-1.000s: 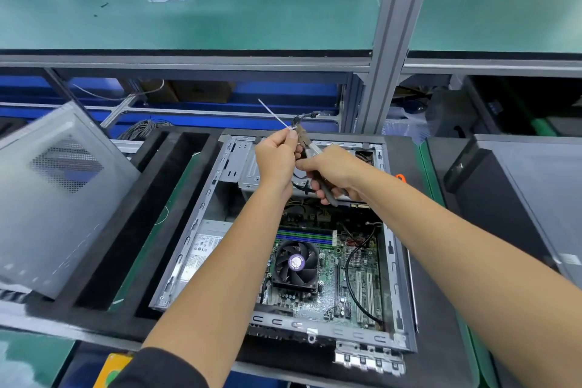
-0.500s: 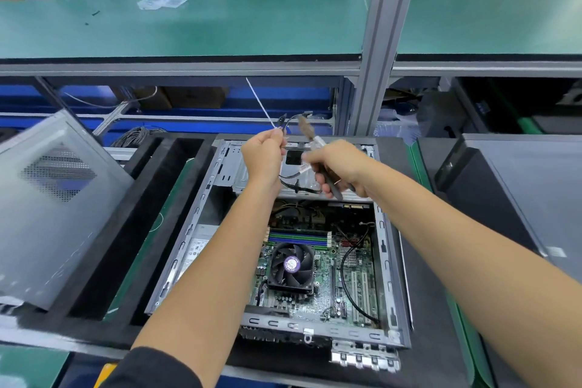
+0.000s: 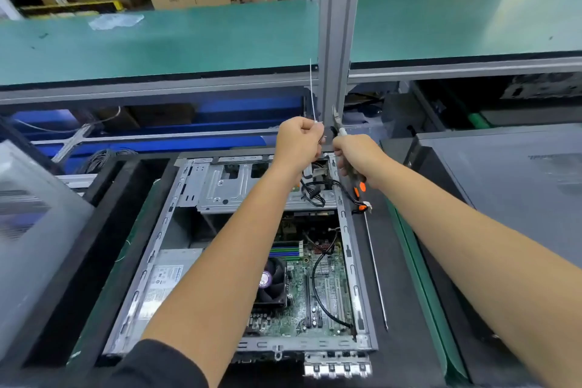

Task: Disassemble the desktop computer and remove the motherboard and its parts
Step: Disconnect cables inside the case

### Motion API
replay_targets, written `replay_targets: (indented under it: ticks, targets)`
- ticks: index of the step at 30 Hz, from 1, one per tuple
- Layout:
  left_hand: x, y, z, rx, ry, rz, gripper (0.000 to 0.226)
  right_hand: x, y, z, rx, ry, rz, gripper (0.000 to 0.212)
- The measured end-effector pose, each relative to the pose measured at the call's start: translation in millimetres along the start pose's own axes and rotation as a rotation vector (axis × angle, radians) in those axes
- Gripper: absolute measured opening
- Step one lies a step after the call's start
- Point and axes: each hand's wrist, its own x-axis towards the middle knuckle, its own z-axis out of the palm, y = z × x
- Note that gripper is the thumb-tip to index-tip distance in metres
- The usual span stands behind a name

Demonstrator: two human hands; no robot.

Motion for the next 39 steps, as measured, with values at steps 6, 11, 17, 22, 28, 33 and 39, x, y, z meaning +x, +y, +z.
replay_targets:
  ticks: [6, 11, 17, 22, 28, 33, 39]
  targets:
    - [-4.0, -8.1, 60.7, 0.04, -0.112, -0.043, 0.023, 17.7, 30.5, -36.8, -0.033, 0.011, 0.101, 0.021]
    - [-2.5, -10.3, 106.6, 0.089, 0.041, -0.042, 0.022, 22.4, 70.2, -49.1, -0.269, -0.122, 0.252, 0.022]
    - [5.8, -16.2, 110.0, 0.067, -0.003, -0.11, 0.018, 34.3, 107.1, -31.1, -0.469, -0.331, 0.336, 0.047]
    - [10.0, -21.6, 103.9, 0.054, 0.009, -0.162, 0.021, 40.6, 113.2, -21.3, -0.685, -0.434, 0.267, 0.047]
    - [10.6, -19.5, 93.9, 0.047, 0.035, -0.145, 0.029, 59.4, 92.7, -37.4, -0.667, -0.006, 0.076, 0.02]
    - [22.8, 1.2, 47.7, 0.007, 0.111, -0.066, 0.027, 47.4, 17.0, -34.2, -0.015, 0.275, -0.426, 0.031]
    - [21.1, 31.4, -15.4, -0.418, 0.27, -0.141, 0.024, 3.7, -36.8, 16.2, -0.103, -0.448, -0.51, 0.049]
